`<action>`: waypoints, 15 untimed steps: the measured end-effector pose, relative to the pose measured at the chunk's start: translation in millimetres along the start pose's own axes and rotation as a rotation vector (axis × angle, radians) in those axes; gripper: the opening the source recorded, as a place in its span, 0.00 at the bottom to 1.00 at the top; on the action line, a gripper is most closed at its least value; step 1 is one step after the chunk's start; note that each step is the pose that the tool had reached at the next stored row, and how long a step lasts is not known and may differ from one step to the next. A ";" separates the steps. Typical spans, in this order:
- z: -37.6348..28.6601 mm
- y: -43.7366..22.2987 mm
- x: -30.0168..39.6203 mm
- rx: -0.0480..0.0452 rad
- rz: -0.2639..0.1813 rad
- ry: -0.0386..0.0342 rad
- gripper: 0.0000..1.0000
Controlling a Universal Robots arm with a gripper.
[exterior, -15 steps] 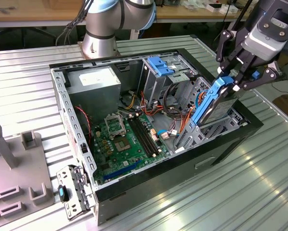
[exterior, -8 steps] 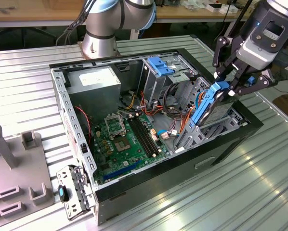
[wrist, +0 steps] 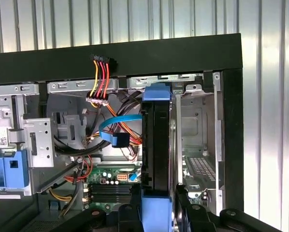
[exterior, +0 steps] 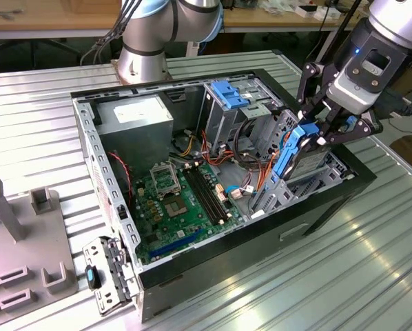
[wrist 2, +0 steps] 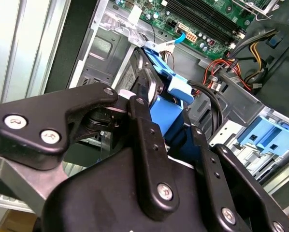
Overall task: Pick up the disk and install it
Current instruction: 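Insert the disk into the insertion slot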
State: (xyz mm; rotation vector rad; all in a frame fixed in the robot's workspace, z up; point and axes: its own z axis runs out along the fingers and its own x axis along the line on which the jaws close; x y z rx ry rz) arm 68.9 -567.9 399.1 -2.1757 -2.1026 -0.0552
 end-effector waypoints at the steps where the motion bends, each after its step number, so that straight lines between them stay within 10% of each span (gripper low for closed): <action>1: 0.4 0.1 0.0 0.0004 0.000 0.0006 0.37; 8: -11.9 0.3 1.4 0.0294 0.004 0.0004 0.37; 15: -12.4 1.0 1.3 0.0320 0.004 0.0001 0.37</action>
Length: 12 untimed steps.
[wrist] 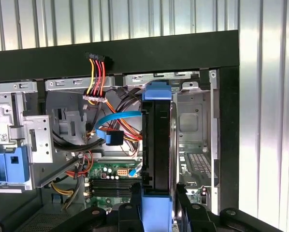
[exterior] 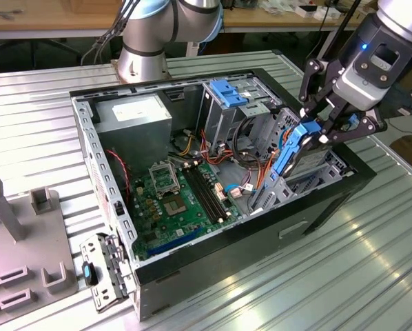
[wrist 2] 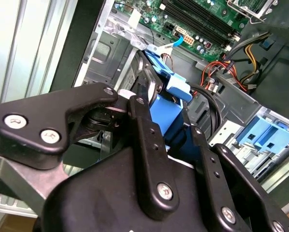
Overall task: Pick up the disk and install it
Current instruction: 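Insert the disk into the insertion slot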
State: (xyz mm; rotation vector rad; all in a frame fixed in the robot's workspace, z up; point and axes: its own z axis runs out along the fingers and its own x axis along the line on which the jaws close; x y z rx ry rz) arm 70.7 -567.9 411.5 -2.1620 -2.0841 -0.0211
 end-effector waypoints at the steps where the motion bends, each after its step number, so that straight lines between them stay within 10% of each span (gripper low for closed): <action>1: 0.0 0.3 0.0 0.0000 0.000 -0.0003 0.37; 12: 0.3 0.5 -0.2 0.0000 0.000 0.0002 0.44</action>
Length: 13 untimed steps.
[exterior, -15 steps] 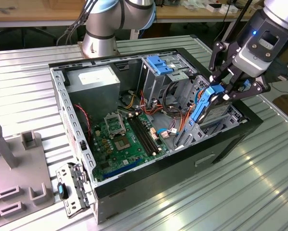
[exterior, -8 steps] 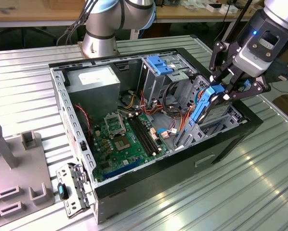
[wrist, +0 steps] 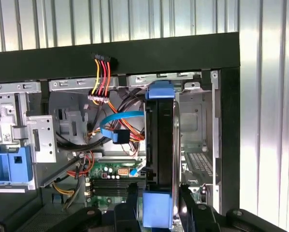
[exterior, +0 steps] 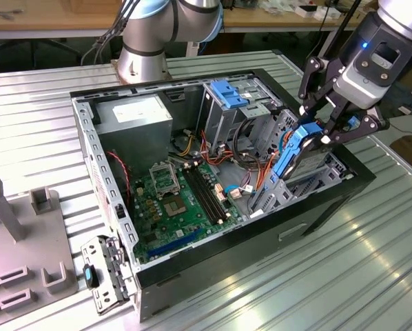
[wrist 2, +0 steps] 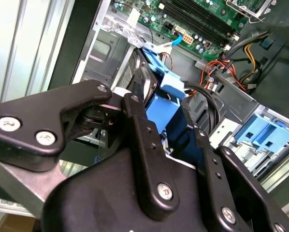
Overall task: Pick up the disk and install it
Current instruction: 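Insert the disk into the insertion slot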
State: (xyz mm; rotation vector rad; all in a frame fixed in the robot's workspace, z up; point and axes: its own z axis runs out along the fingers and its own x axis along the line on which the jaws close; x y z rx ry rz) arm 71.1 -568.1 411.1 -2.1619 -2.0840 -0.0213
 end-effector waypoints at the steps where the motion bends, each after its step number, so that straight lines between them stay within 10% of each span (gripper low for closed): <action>1: -0.2 1.6 0.0 0.0000 0.000 -0.0001 0.44; 13: -0.3 22.8 0.8 0.0002 0.001 -0.0011 0.44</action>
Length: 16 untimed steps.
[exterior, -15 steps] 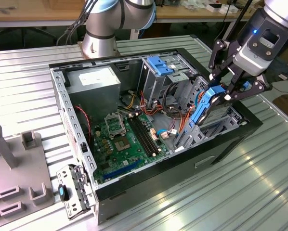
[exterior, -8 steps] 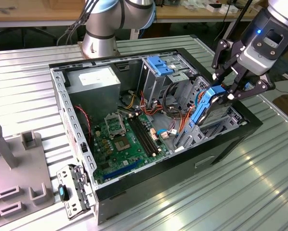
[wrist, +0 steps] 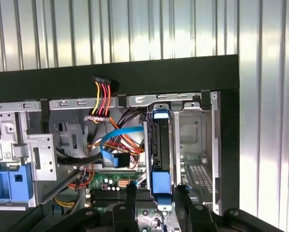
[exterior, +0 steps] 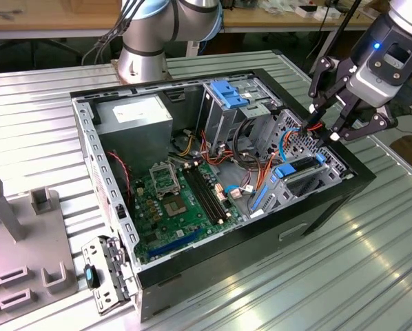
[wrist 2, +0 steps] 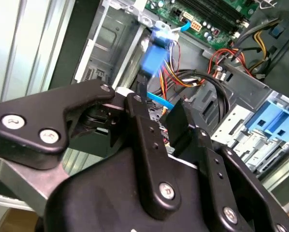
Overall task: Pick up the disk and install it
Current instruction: 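Insert the disk into the insertion slot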
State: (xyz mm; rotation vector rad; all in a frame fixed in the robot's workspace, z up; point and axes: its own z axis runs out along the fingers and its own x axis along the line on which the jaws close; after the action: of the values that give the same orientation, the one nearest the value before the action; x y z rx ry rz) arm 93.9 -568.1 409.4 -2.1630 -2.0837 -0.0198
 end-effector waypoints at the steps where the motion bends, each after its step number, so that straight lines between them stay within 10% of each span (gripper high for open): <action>1: 0.0 0.1 0.0 0.0000 0.000 0.0000 0.44; 6: 2.2 2.7 -0.2 -0.0003 -0.001 0.0001 0.44; 12: 5.7 3.0 -0.6 -0.0776 -0.010 0.0025 0.11; 16: 7.0 3.2 -0.7 -0.0864 -0.011 0.0027 0.11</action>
State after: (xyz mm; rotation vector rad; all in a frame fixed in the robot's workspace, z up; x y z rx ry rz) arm 96.4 -568.1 402.2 -2.1984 -2.1312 -0.1159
